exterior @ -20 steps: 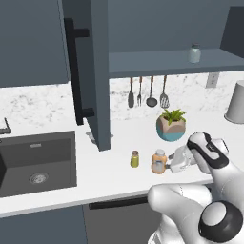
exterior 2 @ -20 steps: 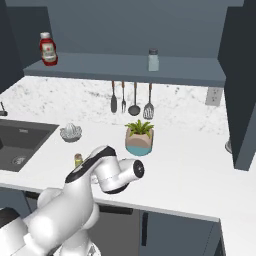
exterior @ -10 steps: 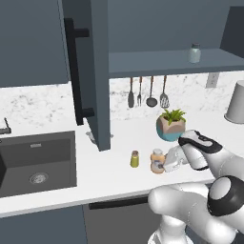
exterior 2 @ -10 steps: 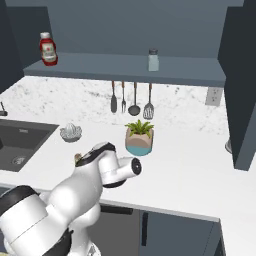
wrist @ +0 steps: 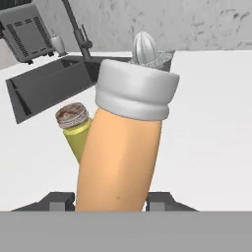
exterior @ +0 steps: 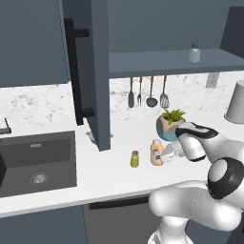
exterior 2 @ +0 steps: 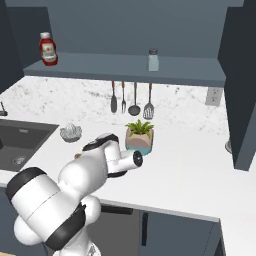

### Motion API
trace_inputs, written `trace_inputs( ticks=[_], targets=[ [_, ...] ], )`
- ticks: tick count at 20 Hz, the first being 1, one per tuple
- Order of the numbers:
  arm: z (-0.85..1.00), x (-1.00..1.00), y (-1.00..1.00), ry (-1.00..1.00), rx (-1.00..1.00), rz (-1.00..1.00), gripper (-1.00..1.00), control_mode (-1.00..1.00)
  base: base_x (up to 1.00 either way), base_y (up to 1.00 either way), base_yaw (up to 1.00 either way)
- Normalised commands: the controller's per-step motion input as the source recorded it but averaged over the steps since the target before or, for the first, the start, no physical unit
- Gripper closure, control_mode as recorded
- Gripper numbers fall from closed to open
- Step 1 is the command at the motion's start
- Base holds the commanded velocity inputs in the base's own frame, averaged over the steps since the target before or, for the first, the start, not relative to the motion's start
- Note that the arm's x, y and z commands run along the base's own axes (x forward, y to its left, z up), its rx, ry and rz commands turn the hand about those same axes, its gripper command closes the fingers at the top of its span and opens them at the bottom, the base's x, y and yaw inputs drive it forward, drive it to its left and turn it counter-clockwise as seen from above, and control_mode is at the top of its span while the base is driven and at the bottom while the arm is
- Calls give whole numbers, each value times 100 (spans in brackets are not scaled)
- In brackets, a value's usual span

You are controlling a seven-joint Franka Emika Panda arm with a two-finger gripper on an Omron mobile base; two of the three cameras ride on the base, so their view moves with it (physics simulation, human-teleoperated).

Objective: Put the shaker and condiment bottle from the counter next to their counterparts in the cabinet.

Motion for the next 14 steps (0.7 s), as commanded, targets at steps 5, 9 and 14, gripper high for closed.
trace_inputs(
  ticks=[5, 9, 14],
  targets=[
    [98, 0, 0, 0, -6, -47, 100, -100, 0, 0, 0],
    [100, 0, 0, 6, -2, -44, 100, -100, 0, 0, 0],
    [81, -19, 0, 3, 0, -36, 100, -100, 0, 0, 0]
  ],
)
